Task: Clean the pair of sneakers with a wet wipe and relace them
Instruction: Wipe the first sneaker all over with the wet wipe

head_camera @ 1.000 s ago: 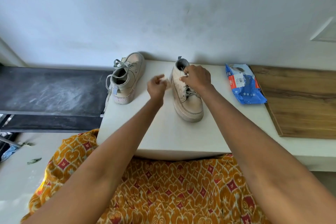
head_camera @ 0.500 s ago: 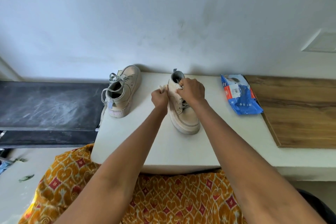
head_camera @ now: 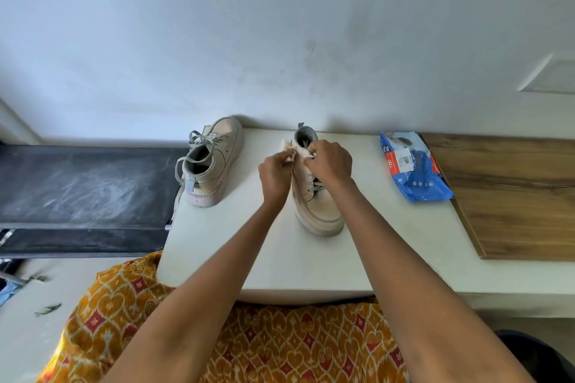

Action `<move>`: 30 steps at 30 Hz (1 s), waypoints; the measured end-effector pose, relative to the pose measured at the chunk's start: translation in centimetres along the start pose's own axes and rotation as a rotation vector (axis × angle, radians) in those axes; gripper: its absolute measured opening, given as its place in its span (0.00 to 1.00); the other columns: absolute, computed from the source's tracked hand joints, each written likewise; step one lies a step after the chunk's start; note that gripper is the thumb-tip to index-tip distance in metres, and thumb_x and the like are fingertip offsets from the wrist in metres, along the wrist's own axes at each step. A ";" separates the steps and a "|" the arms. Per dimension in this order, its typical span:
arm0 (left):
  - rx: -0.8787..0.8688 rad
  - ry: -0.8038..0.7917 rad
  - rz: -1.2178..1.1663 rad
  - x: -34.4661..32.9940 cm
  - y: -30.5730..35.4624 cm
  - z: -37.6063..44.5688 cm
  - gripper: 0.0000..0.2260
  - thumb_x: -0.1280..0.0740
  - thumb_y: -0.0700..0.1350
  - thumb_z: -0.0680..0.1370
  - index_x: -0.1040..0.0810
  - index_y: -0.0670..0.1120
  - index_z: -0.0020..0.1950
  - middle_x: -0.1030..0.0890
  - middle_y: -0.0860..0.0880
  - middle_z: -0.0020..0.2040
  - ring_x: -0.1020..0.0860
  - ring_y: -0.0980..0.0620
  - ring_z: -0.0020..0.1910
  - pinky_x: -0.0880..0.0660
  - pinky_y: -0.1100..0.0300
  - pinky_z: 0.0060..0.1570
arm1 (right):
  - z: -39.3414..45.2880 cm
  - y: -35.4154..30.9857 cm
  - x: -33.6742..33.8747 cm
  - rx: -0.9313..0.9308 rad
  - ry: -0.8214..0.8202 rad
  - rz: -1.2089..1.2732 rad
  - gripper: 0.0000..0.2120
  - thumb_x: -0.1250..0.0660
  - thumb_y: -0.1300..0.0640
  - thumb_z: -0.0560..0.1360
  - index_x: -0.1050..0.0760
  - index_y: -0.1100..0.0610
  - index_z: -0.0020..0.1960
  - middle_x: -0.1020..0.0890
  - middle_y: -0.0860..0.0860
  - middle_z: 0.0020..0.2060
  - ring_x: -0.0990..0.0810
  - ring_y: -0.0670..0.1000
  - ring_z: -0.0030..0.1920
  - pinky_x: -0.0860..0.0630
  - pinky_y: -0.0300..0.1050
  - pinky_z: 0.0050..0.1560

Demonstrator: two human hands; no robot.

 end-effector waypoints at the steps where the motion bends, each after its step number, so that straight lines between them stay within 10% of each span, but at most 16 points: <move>1: -0.057 -0.015 0.028 0.2 -0.1 -1.2 0.11 0.33 0.34 0.74 0.17 0.41 0.54 0.16 0.43 0.50 0.19 0.49 0.49 0.26 0.61 0.49 | 0.0 0.0 0.0 -0.004 -0.002 0.005 0.06 0.35 0.58 0.73 0.22 0.56 0.49 0.17 0.56 0.46 0.21 0.58 0.51 0.32 0.44 0.43; 6: -0.447 -0.178 0.284 1.8 -1.5 -4.8 0.14 0.31 0.32 0.72 0.17 0.43 0.54 0.17 0.47 0.54 0.19 0.47 0.49 0.25 0.61 0.45 | -0.2 -0.1 0.0 0.002 -0.021 0.011 0.08 0.35 0.57 0.74 0.23 0.56 0.52 0.17 0.57 0.48 0.21 0.59 0.52 0.32 0.44 0.44; 12: -0.099 0.026 0.089 2.7 -0.9 -1.9 0.10 0.32 0.33 0.73 0.18 0.40 0.53 0.16 0.44 0.50 0.18 0.47 0.48 0.25 0.58 0.49 | -3.0 0.6 -1.4 0.131 0.121 0.078 0.21 0.38 0.57 0.78 0.34 0.52 0.71 0.26 0.54 0.66 0.21 0.59 0.54 0.26 0.50 0.48; 19: 0.014 0.047 0.030 0.9 0.2 -2.5 0.10 0.35 0.33 0.74 0.18 0.40 0.53 0.16 0.43 0.50 0.19 0.48 0.49 0.30 0.67 0.48 | -3.1 2.9 -2.3 0.363 0.144 0.018 0.24 0.37 0.65 0.76 0.33 0.54 0.71 0.33 0.52 0.72 0.17 0.60 0.47 0.19 0.53 0.40; 22: -0.034 -0.001 -0.007 0.1 0.0 -4.8 0.11 0.35 0.32 0.75 0.18 0.39 0.54 0.18 0.44 0.54 0.21 0.53 0.54 0.34 0.79 0.48 | -3.0 4.2 -2.1 0.454 0.164 0.045 0.29 0.35 0.70 0.71 0.31 0.54 0.70 0.30 0.52 0.70 0.16 0.58 0.41 0.20 0.49 0.32; 26: -0.214 -0.131 0.144 0.8 -2.4 -6.3 0.13 0.33 0.32 0.74 0.18 0.42 0.56 0.21 0.45 0.60 0.23 0.51 0.60 0.31 0.69 0.57 | -3.3 3.7 -2.6 0.469 0.315 0.026 0.24 0.28 0.65 0.70 0.25 0.56 0.65 0.23 0.53 0.63 0.16 0.55 0.36 0.22 0.44 0.26; 30: -0.151 -0.077 0.106 1.8 -2.7 -4.8 0.11 0.33 0.32 0.74 0.18 0.40 0.55 0.20 0.44 0.58 0.22 0.49 0.58 0.30 0.67 0.57 | -2.5 3.1 -3.3 0.534 0.375 -0.088 0.17 0.40 0.56 0.77 0.25 0.59 0.64 0.22 0.56 0.62 0.24 0.55 0.63 0.21 0.51 0.54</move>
Point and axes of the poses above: each hand's wrist, its own z-axis towards the middle knuckle, its own x-axis out of the back of the hand, y = z × x, the point moved 2 cm from there along z, towards the middle knuckle
